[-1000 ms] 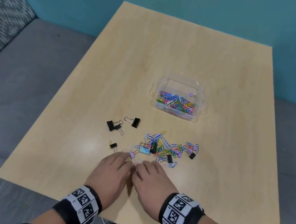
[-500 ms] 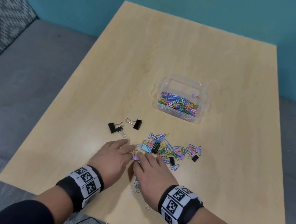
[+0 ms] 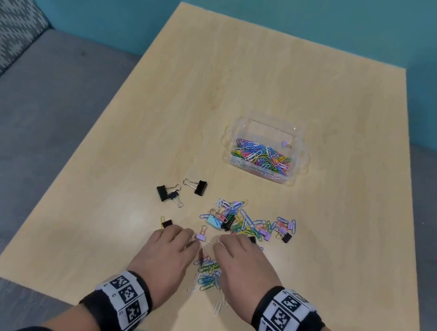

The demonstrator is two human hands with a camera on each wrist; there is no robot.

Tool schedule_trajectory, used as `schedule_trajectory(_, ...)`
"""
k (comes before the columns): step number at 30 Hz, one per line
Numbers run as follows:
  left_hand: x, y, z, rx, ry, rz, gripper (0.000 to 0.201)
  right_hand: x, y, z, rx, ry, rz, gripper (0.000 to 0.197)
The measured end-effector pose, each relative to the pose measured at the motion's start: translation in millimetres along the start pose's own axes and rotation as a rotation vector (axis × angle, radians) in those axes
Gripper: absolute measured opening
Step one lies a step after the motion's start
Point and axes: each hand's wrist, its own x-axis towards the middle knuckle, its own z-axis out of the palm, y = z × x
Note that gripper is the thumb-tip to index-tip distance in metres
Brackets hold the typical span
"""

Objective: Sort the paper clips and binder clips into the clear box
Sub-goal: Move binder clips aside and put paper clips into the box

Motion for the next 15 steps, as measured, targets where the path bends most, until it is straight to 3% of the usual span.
schedule_trajectory(11,-9.3,13.3,6.4,-0.06,-0.007,0.006,0.02,-69.9,17.5,20.3,0.082,-0.056,0.124,0.028)
schedule_trajectory(15,11.4,12.8,11.8,-0.06,-0.041,0.006,0.032,-74.5,16.2,21.0,0.118,-0.053,0.15,0.028)
